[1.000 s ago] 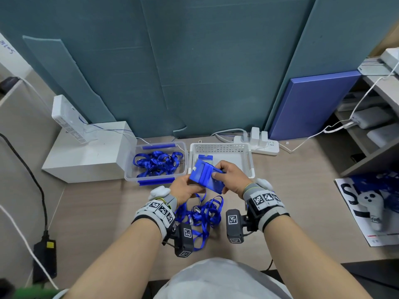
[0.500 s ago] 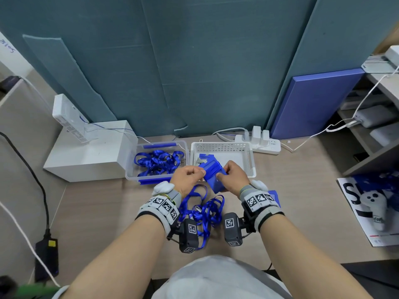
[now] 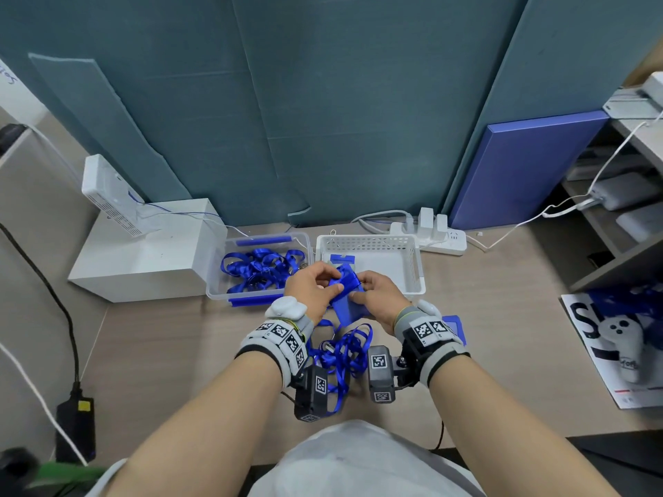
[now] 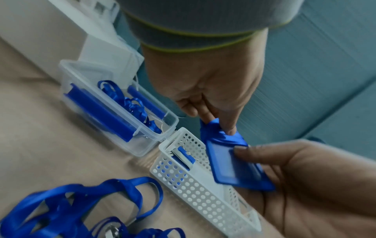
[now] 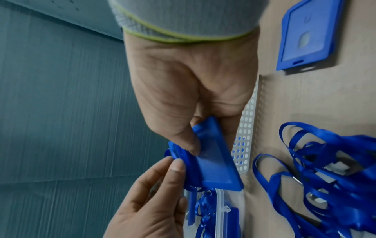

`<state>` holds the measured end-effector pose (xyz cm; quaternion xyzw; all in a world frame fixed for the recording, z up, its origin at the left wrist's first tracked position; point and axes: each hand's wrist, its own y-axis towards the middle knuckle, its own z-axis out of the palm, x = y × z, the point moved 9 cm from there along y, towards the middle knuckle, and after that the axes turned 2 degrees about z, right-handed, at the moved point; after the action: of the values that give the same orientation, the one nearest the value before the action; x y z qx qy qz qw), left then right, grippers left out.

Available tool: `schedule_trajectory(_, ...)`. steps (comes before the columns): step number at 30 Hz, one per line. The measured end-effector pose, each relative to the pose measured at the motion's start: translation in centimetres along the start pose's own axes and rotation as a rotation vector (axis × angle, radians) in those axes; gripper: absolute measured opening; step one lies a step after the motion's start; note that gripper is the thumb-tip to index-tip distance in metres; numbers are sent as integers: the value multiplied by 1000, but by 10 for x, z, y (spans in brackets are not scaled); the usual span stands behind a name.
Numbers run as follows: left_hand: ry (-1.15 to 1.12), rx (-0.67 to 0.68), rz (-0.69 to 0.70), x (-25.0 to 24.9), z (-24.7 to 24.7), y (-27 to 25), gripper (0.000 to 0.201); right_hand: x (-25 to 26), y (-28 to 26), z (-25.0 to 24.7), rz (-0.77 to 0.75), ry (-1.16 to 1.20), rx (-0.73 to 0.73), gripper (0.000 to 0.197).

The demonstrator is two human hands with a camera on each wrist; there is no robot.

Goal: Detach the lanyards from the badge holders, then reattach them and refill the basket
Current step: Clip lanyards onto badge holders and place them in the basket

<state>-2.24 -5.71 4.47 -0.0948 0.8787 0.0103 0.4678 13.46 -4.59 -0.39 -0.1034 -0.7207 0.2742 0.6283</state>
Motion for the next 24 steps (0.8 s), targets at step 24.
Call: schedule_trajectory(24, 634, 117, 19, -4, 17, 4, 19, 10, 3, 6, -200, -219, -64, 35)
